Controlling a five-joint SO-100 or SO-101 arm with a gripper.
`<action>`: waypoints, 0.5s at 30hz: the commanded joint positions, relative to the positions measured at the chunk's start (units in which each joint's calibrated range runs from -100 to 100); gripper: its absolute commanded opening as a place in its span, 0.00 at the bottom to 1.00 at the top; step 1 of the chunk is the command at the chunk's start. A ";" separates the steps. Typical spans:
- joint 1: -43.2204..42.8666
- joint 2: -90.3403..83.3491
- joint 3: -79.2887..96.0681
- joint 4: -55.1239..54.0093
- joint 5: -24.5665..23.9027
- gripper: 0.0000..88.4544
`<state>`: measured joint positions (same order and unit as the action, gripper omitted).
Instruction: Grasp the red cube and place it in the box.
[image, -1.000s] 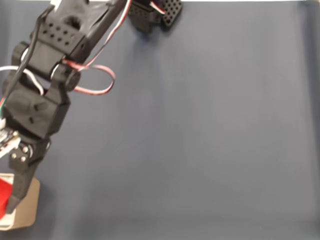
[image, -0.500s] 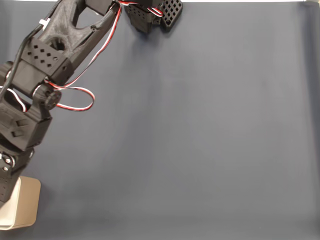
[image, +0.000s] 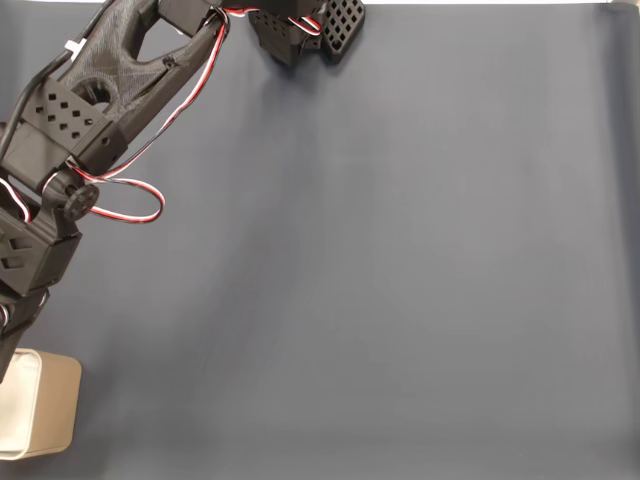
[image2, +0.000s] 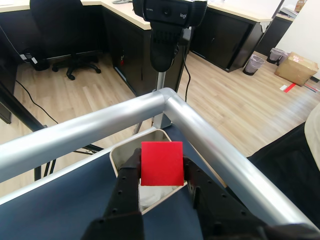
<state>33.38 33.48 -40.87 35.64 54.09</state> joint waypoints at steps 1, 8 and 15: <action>0.71 -0.64 -3.75 -1.13 0.63 0.00; 0.50 -0.12 -3.29 -1.30 0.63 0.00; -0.36 0.92 -4.20 -2.20 0.54 0.00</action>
<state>33.46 35.48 -40.96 35.16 54.29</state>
